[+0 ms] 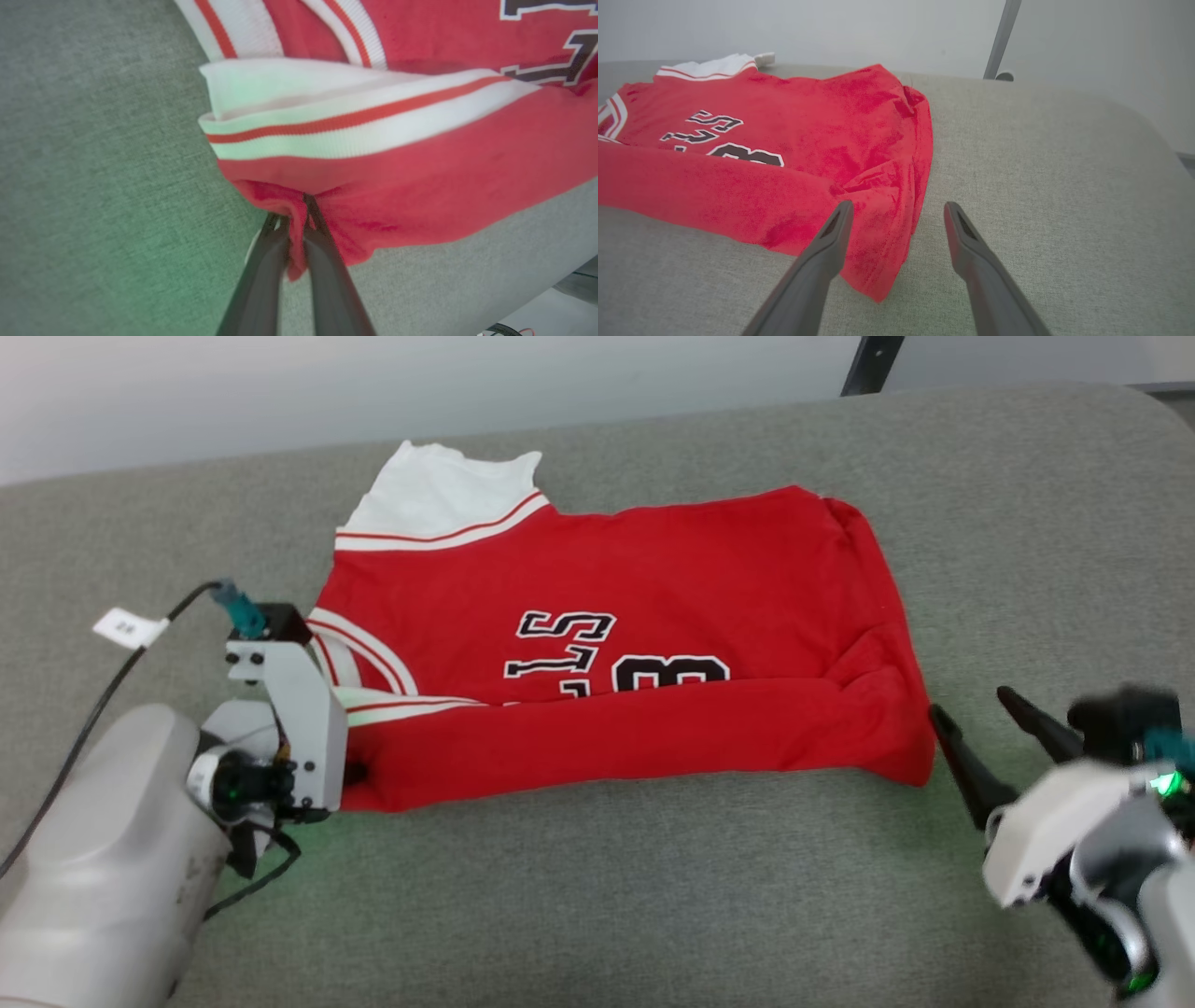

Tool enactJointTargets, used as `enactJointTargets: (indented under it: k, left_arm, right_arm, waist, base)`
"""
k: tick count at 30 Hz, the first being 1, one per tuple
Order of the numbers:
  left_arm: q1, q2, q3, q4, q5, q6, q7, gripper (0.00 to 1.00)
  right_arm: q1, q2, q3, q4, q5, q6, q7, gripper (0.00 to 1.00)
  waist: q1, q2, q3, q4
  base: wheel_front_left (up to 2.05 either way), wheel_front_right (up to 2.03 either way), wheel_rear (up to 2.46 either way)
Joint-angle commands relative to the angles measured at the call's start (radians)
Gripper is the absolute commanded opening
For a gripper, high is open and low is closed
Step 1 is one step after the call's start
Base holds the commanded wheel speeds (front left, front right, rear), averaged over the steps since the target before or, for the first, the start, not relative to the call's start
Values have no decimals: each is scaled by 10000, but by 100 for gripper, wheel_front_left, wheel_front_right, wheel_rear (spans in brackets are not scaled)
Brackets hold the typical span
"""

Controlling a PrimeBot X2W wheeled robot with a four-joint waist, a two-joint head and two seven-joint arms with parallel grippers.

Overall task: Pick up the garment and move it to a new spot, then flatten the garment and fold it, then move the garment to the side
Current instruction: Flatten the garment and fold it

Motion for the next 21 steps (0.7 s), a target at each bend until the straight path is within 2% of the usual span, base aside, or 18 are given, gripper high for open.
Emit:
enactJointTargets:
  k: [1, 5, 9, 12, 17, 18, 19, 20, 21]
  left_arm:
    - [37, -143, -93, 116, 76, 1, -27, 0]
    - [-263, -311, -236, 145, 138, -92, -81, 0]
    - [-580, -521, -356, 165, 160, -161, -111, 0]
    - [-779, -630, -455, 197, 183, -185, -154, 0]
    - [-1011, -825, -466, 417, 67, -217, -261, 0]
    - [-1012, -841, -473, 481, 37, -210, -269, 0]
    - [-1025, -834, -493, 567, 33, -215, -274, 0]
    - [-1019, -821, -527, 634, 47, -224, -264, 0]
    - [-1004, -787, -519, 724, 22, -226, -248, 0]
  right_arm:
    - [-146, -67, 48, 60, 159, -7, 254, 100]
    - [-1108, -529, 503, 542, 859, -7, 2753, 100]
    - [-1992, -533, 718, 1323, 1394, -6, 4674, 100]
    - [-2632, -420, 971, 1893, 1636, -6, 5528, 100]
    - [-3415, 17, 1089, 3096, 1919, -6, 6100, 100]
    - [-3507, 87, 1216, 3273, 2012, -4, 6171, 81]
    - [-3600, 98, 1306, 3423, 2085, -3, 6216, 20]
    - [-3684, 73, 1462, 3475, 2158, -3, 6188, 0]
    - [-3773, 24, 1581, 3528, 2226, -1, 6135, 0]
  waist:
    - [0, 0, 67, 74]
    - [0, 0, 236, 261]
    - [0, 0, 480, 467]
    - [0, 0, 681, 611]
    - [0, 0, 930, 798]
    - [0, 0, 954, 832]
    - [0, 0, 968, 865]
    - [0, 0, 973, 906]
    - [0, 0, 969, 932]
  base:
    - [0, 0, 0]
    - [0, 0, 0]
    - [0, 0, 0]
    - [0, 0, 0]
    - [0, 0, 0]
    - [0, 0, 0]
    - [0, 0, 0]
    - [0, 0, 0]
    - [0, 0, 0]
